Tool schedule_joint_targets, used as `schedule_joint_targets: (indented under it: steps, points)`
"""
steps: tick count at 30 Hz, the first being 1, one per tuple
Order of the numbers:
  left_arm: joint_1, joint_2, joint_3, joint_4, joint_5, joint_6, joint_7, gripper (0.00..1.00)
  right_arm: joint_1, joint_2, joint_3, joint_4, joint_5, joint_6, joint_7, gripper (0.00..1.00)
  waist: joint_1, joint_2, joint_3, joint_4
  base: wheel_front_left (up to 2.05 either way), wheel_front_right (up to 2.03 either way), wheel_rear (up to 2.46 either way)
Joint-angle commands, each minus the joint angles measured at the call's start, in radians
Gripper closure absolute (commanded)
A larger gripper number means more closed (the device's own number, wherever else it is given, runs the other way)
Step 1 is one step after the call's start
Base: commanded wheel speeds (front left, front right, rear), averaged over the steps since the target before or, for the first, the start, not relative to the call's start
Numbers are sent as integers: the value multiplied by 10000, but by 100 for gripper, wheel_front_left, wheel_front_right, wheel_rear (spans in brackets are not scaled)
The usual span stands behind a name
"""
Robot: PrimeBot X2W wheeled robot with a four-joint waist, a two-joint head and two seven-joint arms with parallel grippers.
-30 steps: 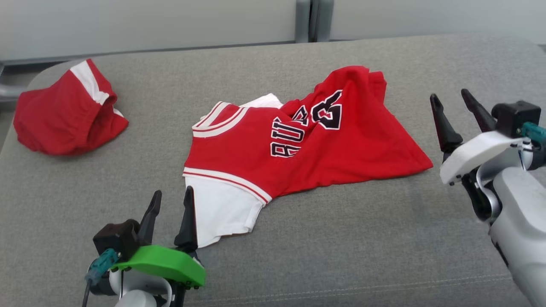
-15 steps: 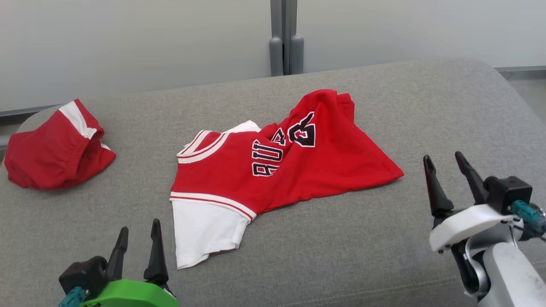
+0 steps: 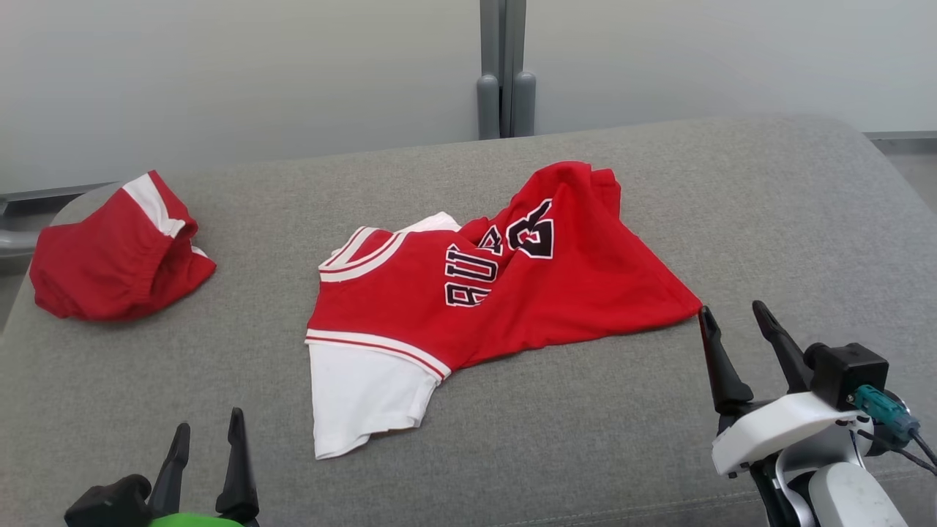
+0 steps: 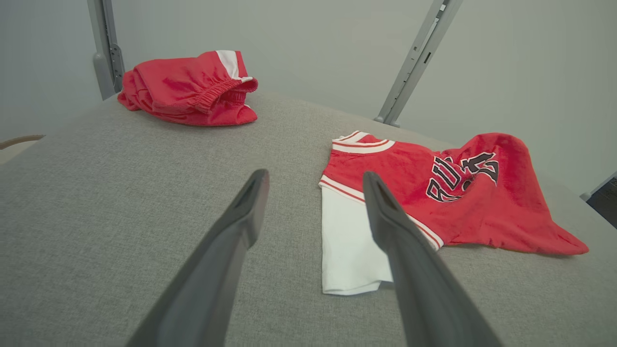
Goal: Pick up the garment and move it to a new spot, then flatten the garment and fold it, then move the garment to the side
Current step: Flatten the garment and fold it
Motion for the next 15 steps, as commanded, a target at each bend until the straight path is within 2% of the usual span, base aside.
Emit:
schedule_joint_targets:
  steps: [1, 15]
  points:
    - [159, 68, 17, 3, -46, -26, -43, 0, 129, 20, 37, -70, -58, -3, 65, 0, 0, 0, -31, 70, 0, 0, 0]
    - [99, 70, -265, 97, -9, -84, 118, 0, 225, 30, 58, -84, 15, -3, 231, 0, 0, 0, -100, 342, 0, 0, 0]
